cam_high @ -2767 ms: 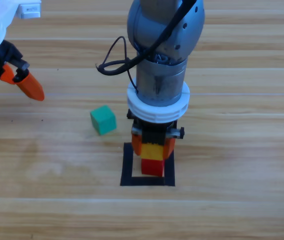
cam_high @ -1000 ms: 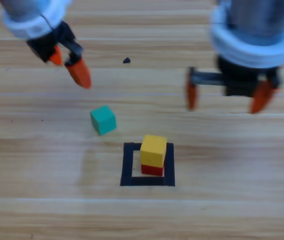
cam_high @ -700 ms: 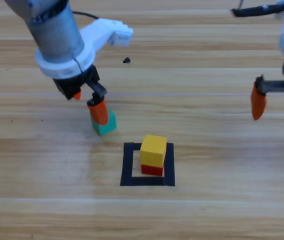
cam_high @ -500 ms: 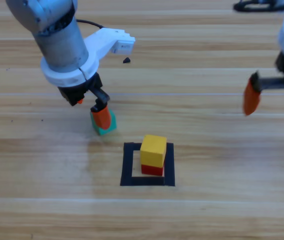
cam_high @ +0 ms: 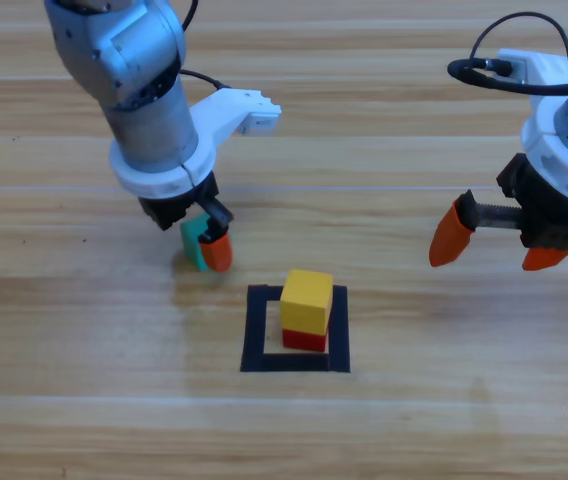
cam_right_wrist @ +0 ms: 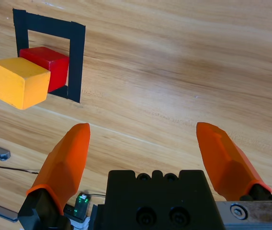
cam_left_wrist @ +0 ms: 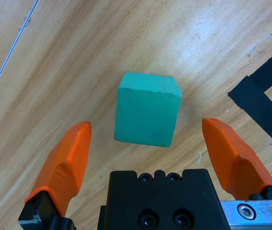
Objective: Stack the blocks in the rectangular block: red at the bottom, yellow in the middle, green on top
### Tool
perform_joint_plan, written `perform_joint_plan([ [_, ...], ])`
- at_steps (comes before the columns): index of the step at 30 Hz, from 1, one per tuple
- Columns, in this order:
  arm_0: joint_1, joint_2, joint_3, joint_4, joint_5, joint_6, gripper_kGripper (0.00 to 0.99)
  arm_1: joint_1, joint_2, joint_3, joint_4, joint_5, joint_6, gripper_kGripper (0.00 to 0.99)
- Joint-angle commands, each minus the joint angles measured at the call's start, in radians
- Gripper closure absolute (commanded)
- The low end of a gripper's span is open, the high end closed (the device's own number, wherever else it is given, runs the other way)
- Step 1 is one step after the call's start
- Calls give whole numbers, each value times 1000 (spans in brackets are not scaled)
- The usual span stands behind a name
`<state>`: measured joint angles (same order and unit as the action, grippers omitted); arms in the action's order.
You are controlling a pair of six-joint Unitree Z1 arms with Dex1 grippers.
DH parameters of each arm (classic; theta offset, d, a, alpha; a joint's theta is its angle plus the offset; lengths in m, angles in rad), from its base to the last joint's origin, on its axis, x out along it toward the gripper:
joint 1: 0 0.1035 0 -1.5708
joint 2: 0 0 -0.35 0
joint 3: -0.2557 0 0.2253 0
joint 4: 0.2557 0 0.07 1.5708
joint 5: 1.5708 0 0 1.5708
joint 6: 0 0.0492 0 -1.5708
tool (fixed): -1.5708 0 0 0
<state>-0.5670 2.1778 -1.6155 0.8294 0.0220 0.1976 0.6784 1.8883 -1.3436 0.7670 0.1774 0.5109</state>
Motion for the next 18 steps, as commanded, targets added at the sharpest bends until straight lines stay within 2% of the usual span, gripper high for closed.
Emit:
perform_joint_plan([
  [1,-19,36,49,-55,13,6,0,-29,-46,29,-31,14,-12,8],
  [18,-39,45,55,-89,21,33,17,-29,-84,41,-63,-13,-97,10],
])
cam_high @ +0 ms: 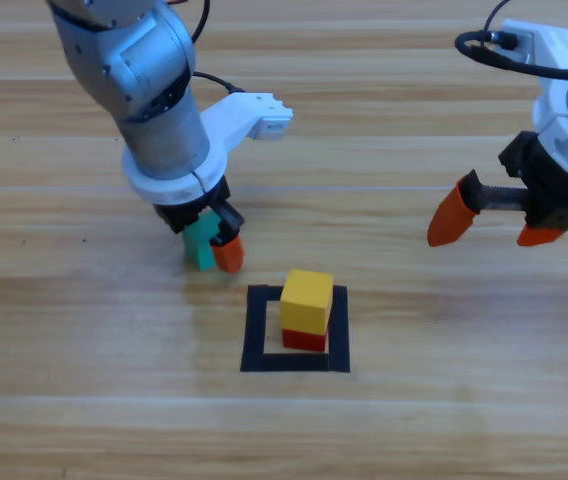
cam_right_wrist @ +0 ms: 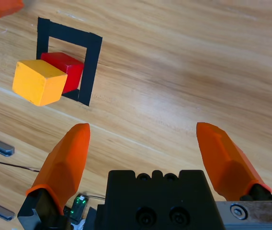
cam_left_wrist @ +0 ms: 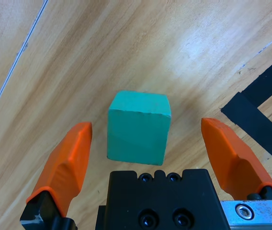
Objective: Stack the blocks in the rectangular block: red at the bottom, yellow in the middle, green on top
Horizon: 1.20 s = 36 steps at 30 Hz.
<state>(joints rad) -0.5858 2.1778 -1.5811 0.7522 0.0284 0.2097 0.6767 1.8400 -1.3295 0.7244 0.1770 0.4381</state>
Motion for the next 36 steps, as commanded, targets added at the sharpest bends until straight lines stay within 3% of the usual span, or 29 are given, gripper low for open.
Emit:
perform_joint_plan([
  [1,-20,45,20,-11,15,24,17,-28,-36,26,-20,-20,-33,11],
  [20,-17,54,32,-19,10,36,114,-28,-24,35,-22,-56,-45,11],
  [27,-17,62,47,-31,10,40,221,-28,-22,35,-22,-57,-47,11],
  [36,-17,63,49,-36,8,40,225,-28,-24,39,-22,-68,-55,11],
])
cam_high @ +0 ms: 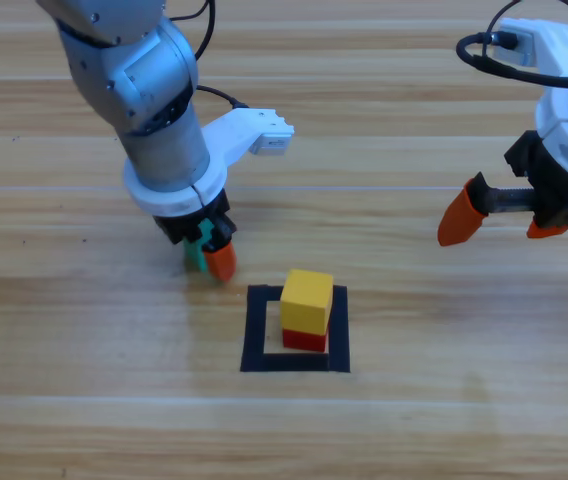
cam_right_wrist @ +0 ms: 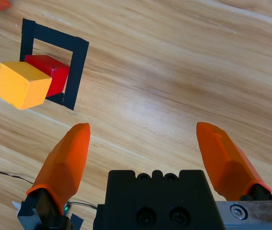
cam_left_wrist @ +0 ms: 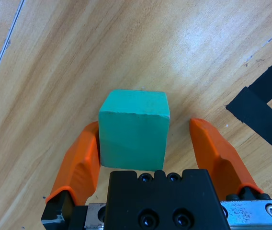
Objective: Stack the blocks in the rectangular block: red at the bottom, yellow in the middle, green on top
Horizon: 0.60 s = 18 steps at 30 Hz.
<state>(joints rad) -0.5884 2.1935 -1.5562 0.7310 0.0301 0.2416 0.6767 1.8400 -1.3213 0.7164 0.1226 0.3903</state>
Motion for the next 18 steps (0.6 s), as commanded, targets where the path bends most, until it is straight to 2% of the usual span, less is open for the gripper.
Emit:
perform_joint_plan([
  [1,-14,48,22,-15,5,10,225,-28,-24,31,-14,-14,-7,11],
  [6,-14,48,22,-18,2,8,226,-28,-24,31,-12,-14,-7,11],
  [7,-14,48,21,-18,1,8,261,-28,-24,31,-12,-14,-7,11],
  [9,-14,46,18,-18,1,10,422,-28,-24,31,-12,-12,-7,11],
  [10,-14,45,16,-18,1,10,472,-28,-24,31,-12,-12,-7,11],
  [13,-14,40,21,-19,-2,7,528,-28,-24,31,-12,-11,-7,11],
  [16,-14,29,27,-19,-1,2,732,-28,-24,31,-12,-9,-7,11],
  [18,-14,20,27,-19,-2,-2,760,-28,-24,31,-12,-9,-7,11],
])
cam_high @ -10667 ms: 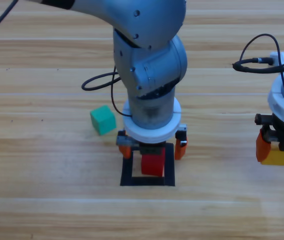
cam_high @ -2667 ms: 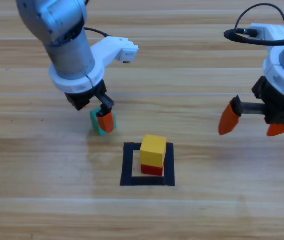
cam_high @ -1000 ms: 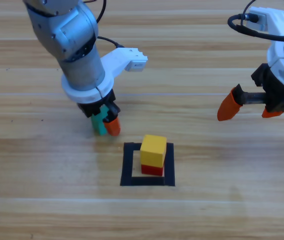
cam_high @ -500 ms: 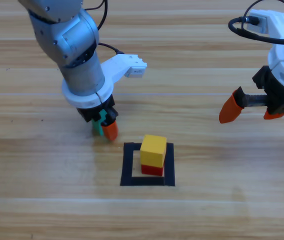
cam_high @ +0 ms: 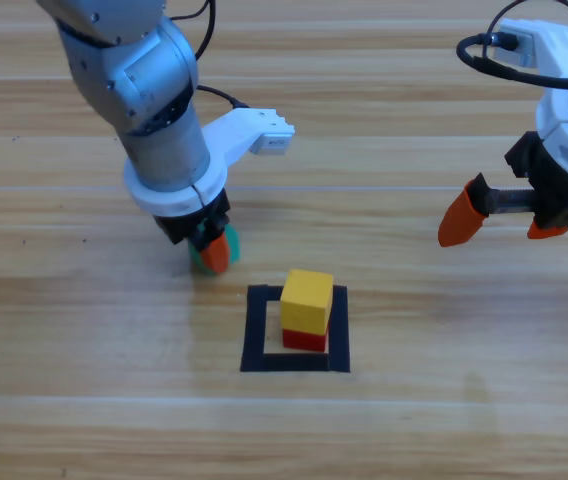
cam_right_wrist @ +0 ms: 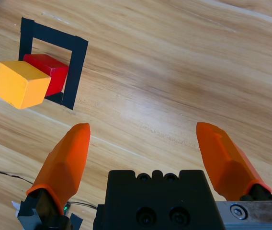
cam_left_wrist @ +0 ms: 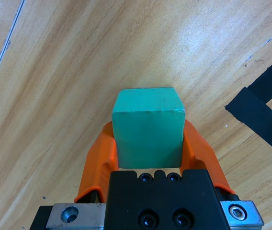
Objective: Stack the blocks in the rectangular block: red at the bottom, yellow in the middle, green on top
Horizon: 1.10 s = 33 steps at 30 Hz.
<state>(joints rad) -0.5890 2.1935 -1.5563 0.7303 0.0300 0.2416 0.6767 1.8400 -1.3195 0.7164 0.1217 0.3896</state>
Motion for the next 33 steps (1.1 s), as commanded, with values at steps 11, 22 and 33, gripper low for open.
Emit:
perform_joint_plan([
  [11,31,-52,-111,112,-84,-162,761,-28,-24,31,-12,-2,-6,11],
  [22,60,-37,-427,399,-143,-328,765,-28,-27,34,-12,3,-8,11],
  [33,29,-29,-588,629,-130,-432,950,-28,-28,36,-12,4,-9,11],
])
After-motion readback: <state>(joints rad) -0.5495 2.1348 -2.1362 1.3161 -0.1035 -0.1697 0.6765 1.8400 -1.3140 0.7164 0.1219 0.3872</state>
